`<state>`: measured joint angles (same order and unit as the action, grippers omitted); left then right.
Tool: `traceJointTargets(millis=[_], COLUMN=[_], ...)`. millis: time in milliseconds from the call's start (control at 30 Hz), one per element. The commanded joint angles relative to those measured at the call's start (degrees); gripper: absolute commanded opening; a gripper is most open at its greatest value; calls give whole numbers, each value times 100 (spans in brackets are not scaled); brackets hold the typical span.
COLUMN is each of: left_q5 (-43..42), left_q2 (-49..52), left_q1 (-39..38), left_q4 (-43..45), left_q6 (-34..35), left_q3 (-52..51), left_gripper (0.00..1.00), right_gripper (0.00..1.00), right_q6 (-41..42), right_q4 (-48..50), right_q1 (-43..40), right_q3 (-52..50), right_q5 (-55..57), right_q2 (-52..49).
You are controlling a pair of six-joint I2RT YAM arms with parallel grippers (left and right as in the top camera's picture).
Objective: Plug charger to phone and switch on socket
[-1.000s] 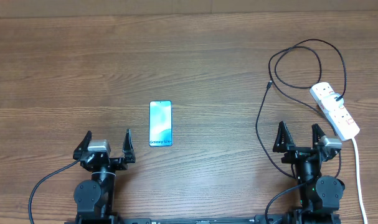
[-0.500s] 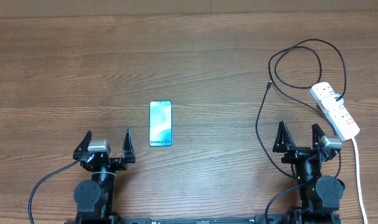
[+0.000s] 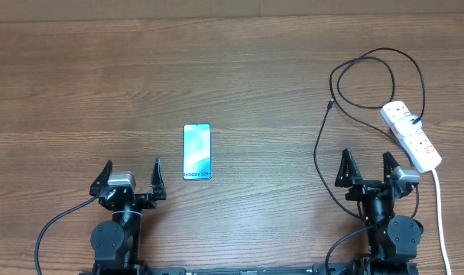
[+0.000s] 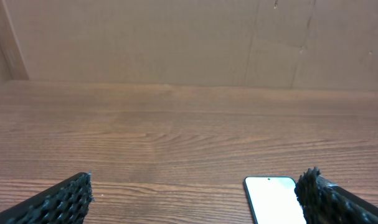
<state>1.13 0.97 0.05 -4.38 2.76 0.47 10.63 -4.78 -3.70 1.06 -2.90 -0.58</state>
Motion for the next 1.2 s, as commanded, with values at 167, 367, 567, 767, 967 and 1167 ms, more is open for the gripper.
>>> traceJointTargets(millis=[167,367,567,767,967,1167], left_q5=[48,153,223,-374,-398,-455], left_q2=[-68,-68,-68,-66,-59,275], left_q1=[35,37,35,35,35,35], left_q4=[24,24,385,-181,-1080,-1773], left_q6=[-107,-162,-111,-109,-111,-109], left_q3=[-20,-20,-15,330,1207,2190], left_gripper=[99,99,100,99,100,100], right_gripper=[100,100,100,100,100,100], right_q6=[-17,-17,-17,-17,-17,-17], right_q4=[15,15,15,15,15,15], right_q1=[-22,-22,-22,-22,-22,-22], right_q3=[-61,-61,-61,-61,-61,-61], right_q5=[46,46,46,46,46,46], right_q2=[42,42,42,42,42,42])
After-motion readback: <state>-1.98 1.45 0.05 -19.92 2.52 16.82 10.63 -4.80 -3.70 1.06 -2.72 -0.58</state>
